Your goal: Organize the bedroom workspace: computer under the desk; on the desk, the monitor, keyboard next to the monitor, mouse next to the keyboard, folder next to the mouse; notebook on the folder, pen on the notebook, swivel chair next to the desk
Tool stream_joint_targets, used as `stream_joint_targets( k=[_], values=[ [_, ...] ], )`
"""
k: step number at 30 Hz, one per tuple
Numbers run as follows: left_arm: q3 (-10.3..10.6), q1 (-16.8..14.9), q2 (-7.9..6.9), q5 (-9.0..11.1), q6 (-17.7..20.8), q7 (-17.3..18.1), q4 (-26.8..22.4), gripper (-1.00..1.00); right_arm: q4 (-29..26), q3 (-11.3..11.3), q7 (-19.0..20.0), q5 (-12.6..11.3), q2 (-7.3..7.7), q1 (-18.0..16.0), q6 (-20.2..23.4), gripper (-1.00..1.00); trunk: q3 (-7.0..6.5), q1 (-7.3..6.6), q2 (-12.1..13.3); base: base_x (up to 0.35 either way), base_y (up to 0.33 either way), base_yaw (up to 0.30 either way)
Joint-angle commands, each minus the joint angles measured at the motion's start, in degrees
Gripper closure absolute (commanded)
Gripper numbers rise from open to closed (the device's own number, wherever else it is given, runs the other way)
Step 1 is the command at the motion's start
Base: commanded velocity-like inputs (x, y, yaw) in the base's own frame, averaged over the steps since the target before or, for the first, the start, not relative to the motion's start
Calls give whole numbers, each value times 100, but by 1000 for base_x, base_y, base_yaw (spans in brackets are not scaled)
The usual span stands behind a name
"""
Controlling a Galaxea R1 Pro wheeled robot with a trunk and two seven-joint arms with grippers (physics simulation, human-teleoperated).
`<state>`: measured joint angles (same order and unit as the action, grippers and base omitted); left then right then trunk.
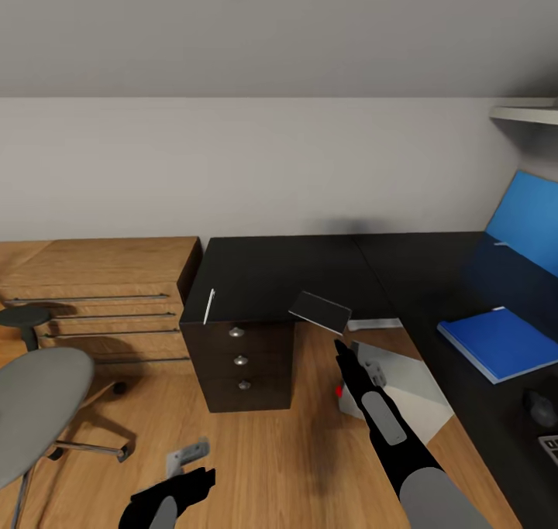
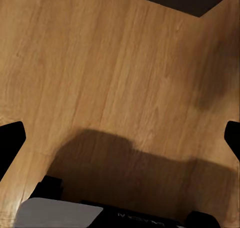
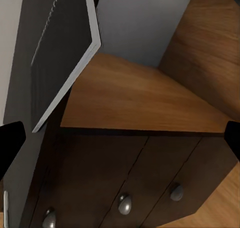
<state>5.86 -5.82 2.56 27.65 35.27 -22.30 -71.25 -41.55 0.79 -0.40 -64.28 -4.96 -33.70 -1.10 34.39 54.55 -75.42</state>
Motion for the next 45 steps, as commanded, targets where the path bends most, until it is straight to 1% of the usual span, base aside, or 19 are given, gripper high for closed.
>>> stream_joint_targets(
  k=[1, 3, 4, 6, 7, 10, 13, 15, 19, 23, 26, 32, 33, 34, 35, 40, 42, 44, 45],
  values=[
    [2, -2, -8, 101, 36, -49, 66, -100, -5, 9, -2, -55, 2, -1, -12, -100, 24, 22, -45, 0, 0, 0],
    [-6, 0, -30, 154, 60, -36, 208, -100, -10, 9, 3, -55, 2, 0, -12, -100, 60, 66, -125, 0, 0, 0],
    [-9, 4, -71, 190, 64, -25, 324, -100, -21, 11, 19, -56, 3, 2, -13, -100, 77, 88, -165, 0, 0, 0],
    [-11, 6, -114, 215, 52, -17, 399, -100, -36, 13, 64, -57, 2, 1, -15, -100, 113, 132, -245, 0, 0, 0],
    [-11, 8, -148, 230, 27, -12, 445, -100, -49, 18, 144, -56, -1, 2, -17, -100, 131, 154, -285, 0, 0, 0],
    [-13, 10, -181, 241, -20, -6, 480, -100, -57, 20, 321, -57, -8, 3, -20, -100, 185, 220, -406, 0, 0, 0],
    [-14, 29, -205, 245, -74, 0, 477, -100, -57, 22, 487, -62, -18, 3, -21, -100, 239, 286, -526, 0, 0, 0],
    [-14, 117, -244, 247, -212, 9, 399, -100, -47, 25, 604, -65, -33, 3, -27, -100, 275, 330, -606, 0, 0, 0],
    [-9, 298, -297, 250, -395, 17, 156, -100, -32, 26, 667, -67, -39, 4, -28, -100, 347, 418, -767, 0, 0, 0],
    [4, 499, -308, 250, -456, 18, -86, -100, -23, 27, 684, -61, -40, 4, -25, -100, 419, 506, -927, 0, 0, 0],
    [9, 565, -308, 249, -471, 16, -151, -100, -20, 27, 688, -63, -40, 4, -18, -100, 472, 572, -1047, 0, 0, 0],
    [11, 611, -309, 243, -570, 4, -182, -100, 9, 26, 698, -66, -40, 4, -19, -100, 580, 703, -1288, 0, 0, 0],
    [11, 613, -309, 239, -618, 1, -177, -100, 11, 26, 697, -63, -40, 4, -20, -100, 598, 725, -1328, 0, 0, 0],
    [11, 616, -309, 234, -800, 5, -171, -100, 14, 23, 693, -64, -29, 4, -14, -100, 616, 747, -1368, 0, 0, 0],
    [12, 617, -309, 233, -858, 5, -167, -100, 14, 21, 692, -66, -22, 4, -10, -100, 634, 769, -1408, 0, 0, 0],
    [12, 617, -309, 232, -934, 6, -140, -100, 13, 7, 691, -77, -6, 4, 29, -100, 724, 879, -1609, 0, 0, 0],
    [12, 618, -309, 232, -949, 6, -133, -100, 10, -2, 691, -126, -1, 4, 145, -100, 760, 923, -1689, 0, 0, 0],
    [12, 618, -307, 232, -953, 6, -131, -100, 8, -18, 691, -224, 4, 4, 286, -100, 796, 967, -1769, 0, 0, 0],
    [12, 618, -305, 232, -957, 6, -129, -100, 6, -42, 694, -371, 19, 4, 480, -100, 814, 989, -1809, 0, 0, 0]
  ],
)
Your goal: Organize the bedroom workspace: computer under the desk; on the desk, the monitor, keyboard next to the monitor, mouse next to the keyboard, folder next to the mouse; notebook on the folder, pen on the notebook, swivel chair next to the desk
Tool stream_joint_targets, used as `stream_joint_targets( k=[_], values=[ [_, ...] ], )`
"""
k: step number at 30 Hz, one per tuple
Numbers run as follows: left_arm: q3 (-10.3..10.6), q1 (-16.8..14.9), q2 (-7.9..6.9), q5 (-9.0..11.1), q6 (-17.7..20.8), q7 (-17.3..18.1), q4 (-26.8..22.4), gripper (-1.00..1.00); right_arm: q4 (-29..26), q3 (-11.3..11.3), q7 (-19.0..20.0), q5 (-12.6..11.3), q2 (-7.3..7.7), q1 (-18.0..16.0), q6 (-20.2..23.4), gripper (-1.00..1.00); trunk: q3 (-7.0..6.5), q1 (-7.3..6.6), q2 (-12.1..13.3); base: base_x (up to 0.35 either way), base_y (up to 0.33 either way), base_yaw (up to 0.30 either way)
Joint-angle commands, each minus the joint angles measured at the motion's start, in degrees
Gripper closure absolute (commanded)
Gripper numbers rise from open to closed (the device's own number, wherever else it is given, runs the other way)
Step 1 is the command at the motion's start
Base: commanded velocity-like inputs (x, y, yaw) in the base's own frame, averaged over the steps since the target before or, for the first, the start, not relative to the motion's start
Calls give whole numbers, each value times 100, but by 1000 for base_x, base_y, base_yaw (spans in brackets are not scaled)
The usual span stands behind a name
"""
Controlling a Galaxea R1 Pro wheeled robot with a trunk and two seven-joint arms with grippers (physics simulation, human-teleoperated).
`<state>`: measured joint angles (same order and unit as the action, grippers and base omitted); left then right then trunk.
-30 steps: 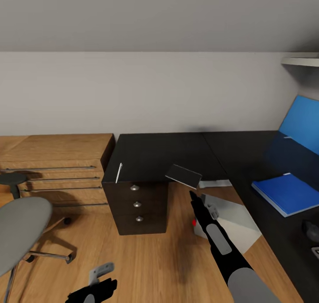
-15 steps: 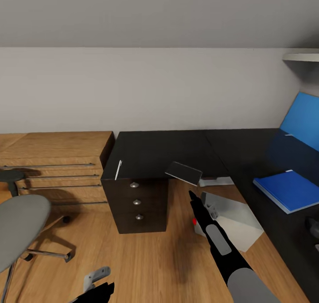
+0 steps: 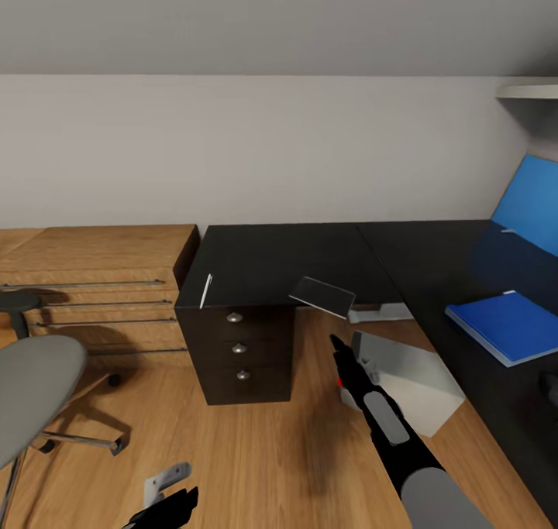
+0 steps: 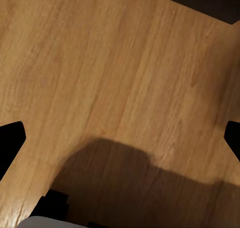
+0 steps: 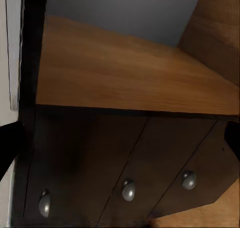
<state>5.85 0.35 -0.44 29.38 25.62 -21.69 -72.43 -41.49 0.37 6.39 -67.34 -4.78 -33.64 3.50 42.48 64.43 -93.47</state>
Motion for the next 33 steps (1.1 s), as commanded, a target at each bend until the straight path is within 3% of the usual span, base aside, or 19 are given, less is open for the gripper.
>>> stream_joint_targets(
  k=[1, 6, 9, 11, 20, 33],
  values=[
    [14, 0, -4, 60, 7, -55, -11, -100, -4, -14, 16, -155, 13, -2, 134, -100, 22, 23, -44, 0, 0, 0],
    [18, 0, 5, 56, -2, -61, 35, -100, -31, -67, 26, -865, 166, -2, 950, -100, 76, 88, -164, 0, 0, 0],
    [23, 0, 14, 53, -1, -63, 114, -100, -46, -76, 28, -1176, 211, -2, 1216, -100, 76, 88, -164, 0, 0, 0],
    [26, 0, 15, 52, 2, -63, 162, -100, -52, -75, 31, -1253, 221, -2, 1277, -100, 76, 88, -164, 0, 0, 0],
    [30, 0, 17, 52, -2, -71, 288, -100, -192, -39, 385, -1300, 224, -2, 1319, -100, 76, 88, -164, 0, 0, 0],
    [30, 0, 18, 47, -5, -80, 326, -100, -232, -14, 619, -1153, 233, -2, 1313, -100, -139, -175, 317, 0, 0, 0]
  ],
)
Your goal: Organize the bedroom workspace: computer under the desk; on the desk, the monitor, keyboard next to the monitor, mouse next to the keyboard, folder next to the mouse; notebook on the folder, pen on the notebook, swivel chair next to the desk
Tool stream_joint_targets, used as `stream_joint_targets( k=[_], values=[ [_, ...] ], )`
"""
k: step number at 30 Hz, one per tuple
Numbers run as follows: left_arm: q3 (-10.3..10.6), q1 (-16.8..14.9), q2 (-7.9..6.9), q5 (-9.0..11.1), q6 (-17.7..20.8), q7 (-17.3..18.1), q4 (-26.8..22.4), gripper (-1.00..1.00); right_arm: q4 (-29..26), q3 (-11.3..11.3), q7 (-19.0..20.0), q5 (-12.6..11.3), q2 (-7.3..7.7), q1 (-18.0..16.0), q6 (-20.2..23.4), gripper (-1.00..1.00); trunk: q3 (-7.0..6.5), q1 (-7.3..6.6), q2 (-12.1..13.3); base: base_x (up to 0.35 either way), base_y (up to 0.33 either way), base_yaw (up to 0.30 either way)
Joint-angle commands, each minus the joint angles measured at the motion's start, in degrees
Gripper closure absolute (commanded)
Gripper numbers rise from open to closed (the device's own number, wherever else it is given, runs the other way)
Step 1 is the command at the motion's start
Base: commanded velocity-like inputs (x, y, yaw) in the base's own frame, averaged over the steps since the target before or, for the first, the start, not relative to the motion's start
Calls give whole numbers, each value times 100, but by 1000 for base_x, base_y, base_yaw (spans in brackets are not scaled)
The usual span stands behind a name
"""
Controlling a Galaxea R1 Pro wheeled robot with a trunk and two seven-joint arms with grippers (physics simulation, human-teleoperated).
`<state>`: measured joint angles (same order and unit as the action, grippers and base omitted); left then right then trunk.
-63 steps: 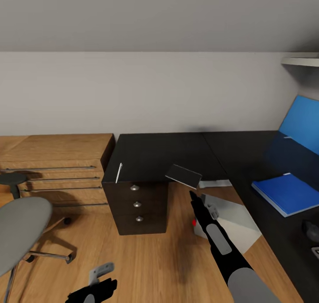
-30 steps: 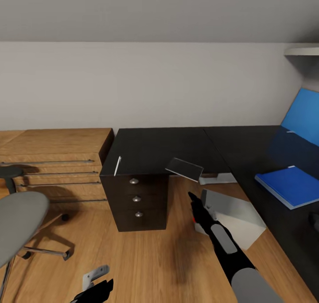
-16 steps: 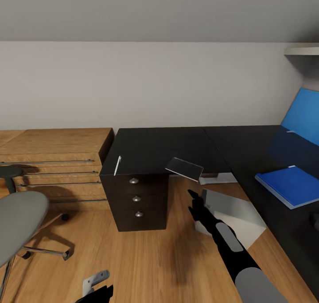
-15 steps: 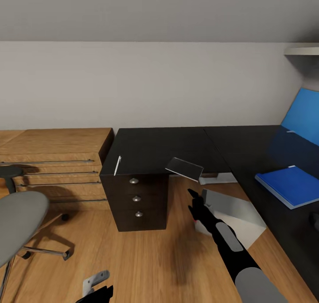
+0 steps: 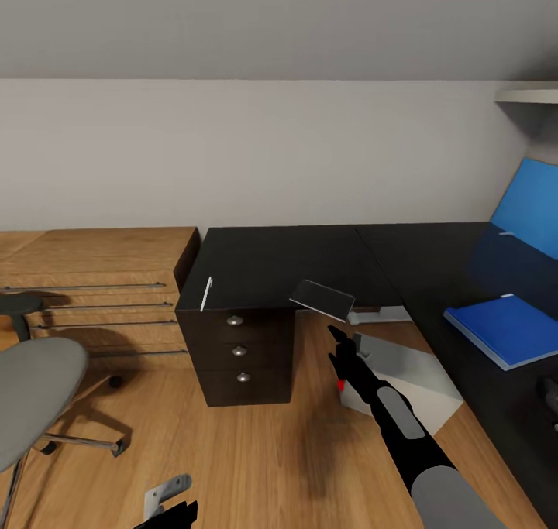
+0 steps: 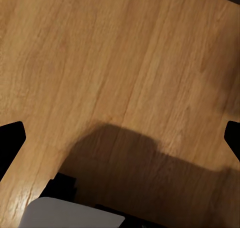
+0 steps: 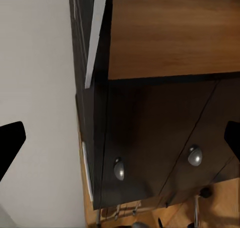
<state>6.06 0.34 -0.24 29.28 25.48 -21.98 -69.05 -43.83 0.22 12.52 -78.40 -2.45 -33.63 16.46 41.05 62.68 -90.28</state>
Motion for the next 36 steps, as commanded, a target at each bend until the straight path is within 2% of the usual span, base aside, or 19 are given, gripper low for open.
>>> stream_joint_targets(
  k=[1, 9, 17, 28, 36],
  values=[
    [9, 1, -3, 56, 10, -51, -7, -100, 1, 4, 15, -11, 0, -3, 15, -100, 4, 0, -2, 0, 0, 0],
    [15, 1, -3, 52, 10, -52, 59, -100, 8, 3, 90, 178, 3, -4, -7, -100, 4, 0, -2, 0, 0, 0],
    [32, 1, -6, 46, -11, -44, 253, -100, 14, -18, 101, 202, 23, -3, -19, -100, 4, 0, -2, 65, 0, 0],
    [27, 1, -18, 43, -50, -46, 277, -100, 23, -37, 86, 187, 143, -3, -28, -100, 4, 0, -2, 151, 0, 0],
    [27, 1, -13, 43, -51, -43, 278, -100, 31, -39, 78, 178, 155, -3, -29, -100, 4, 0, -2, 46, 0, 0]
  ],
)
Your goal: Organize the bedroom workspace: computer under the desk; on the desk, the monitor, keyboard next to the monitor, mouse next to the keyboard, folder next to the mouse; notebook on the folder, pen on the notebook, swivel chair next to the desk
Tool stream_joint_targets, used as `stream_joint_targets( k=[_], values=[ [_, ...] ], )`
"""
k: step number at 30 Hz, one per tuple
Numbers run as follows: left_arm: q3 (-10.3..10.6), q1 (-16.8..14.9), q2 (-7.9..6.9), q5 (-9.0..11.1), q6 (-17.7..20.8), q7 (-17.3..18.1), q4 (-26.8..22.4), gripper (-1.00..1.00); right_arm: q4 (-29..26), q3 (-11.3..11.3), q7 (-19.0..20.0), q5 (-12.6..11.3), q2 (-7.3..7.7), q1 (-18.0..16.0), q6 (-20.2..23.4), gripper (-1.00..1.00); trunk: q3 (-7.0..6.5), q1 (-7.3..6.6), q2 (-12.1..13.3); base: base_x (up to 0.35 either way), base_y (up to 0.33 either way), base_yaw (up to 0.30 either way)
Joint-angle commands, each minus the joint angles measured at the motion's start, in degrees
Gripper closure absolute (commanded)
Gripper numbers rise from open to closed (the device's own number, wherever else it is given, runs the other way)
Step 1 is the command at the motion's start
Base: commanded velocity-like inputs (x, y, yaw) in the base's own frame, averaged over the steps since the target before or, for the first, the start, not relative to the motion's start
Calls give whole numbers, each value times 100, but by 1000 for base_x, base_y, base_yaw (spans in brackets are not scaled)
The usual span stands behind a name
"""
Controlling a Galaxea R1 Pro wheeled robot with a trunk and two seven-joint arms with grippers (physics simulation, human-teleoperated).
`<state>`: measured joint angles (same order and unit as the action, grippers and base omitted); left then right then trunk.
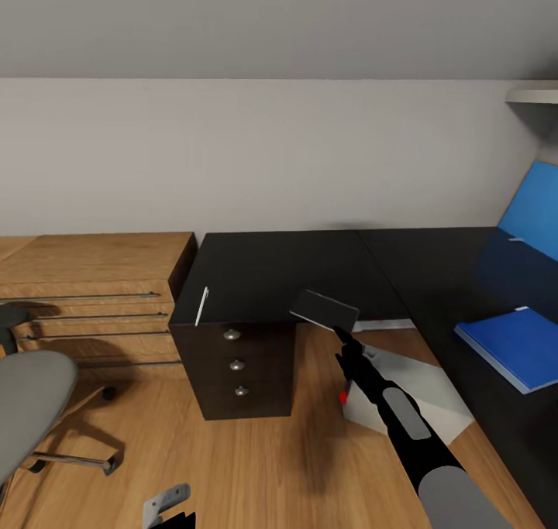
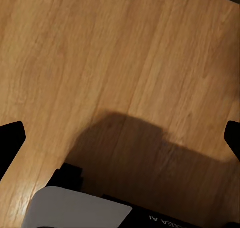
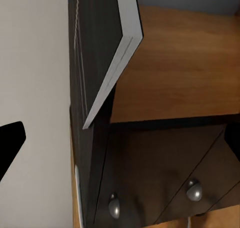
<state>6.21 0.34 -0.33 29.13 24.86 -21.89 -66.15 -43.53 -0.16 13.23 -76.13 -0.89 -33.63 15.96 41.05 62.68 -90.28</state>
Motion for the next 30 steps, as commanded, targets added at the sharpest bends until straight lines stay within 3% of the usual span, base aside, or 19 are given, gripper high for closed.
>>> stream_joint_targets(
  k=[1, 30],
  values=[
    [11, 1, -3, 57, 10, -52, -12, -100, 2, -2, 5, -50, 0, -5, 21, -100, 4, 0, -2, 42, 0, 0],
    [11, 1, -2, 57, 10, -52, -12, -100, 12, 5, -14, -42, 10, -3, 23, -100, 4, 0, -2, 98, 0, 0]
  ],
)
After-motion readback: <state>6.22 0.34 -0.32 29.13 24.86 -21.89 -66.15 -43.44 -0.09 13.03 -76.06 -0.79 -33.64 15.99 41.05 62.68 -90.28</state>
